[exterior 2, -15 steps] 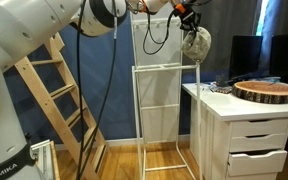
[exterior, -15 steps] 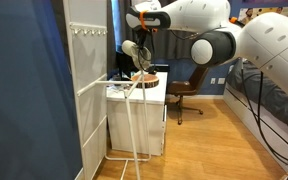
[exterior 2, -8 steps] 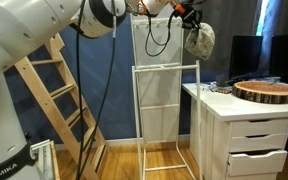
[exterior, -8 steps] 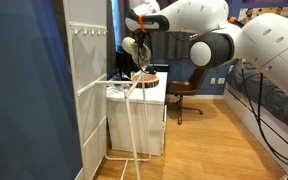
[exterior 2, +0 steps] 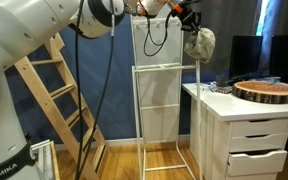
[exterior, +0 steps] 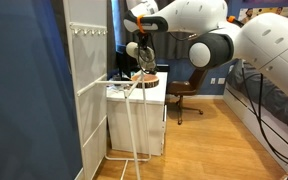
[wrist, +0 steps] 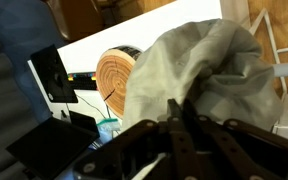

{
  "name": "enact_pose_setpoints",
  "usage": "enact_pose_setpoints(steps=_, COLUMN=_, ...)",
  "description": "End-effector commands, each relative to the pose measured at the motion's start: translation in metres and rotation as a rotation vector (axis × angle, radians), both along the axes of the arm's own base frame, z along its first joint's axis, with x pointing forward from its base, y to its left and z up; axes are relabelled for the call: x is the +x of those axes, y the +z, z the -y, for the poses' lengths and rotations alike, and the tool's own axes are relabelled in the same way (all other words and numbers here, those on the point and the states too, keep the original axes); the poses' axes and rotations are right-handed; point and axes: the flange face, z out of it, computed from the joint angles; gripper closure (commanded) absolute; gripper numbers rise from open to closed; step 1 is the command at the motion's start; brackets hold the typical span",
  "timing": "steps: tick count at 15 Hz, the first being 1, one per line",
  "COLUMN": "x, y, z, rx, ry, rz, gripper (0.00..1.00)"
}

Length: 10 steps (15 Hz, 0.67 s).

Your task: Hang the cap on the vertical rod

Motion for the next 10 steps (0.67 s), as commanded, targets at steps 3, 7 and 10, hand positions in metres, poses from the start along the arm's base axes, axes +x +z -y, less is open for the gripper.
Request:
enact_pose_setpoints(steps=3, x=0.0, y=0.002, z=-0.015, rx=-0.036, ry=0.124, rz=-0.023, gripper=0.98)
enact_pose_setpoints(steps=7, x=0.001, y=-0.006, z=-0.024, rx=-0.035, ry=0.209, rz=-0.068, gripper=0.98)
enact_pose_setpoints(steps=10, x=0.004, y=-0.012, z=-0.032, rx=-0.08, ry=0.286, rz=-0.075, gripper=0.98)
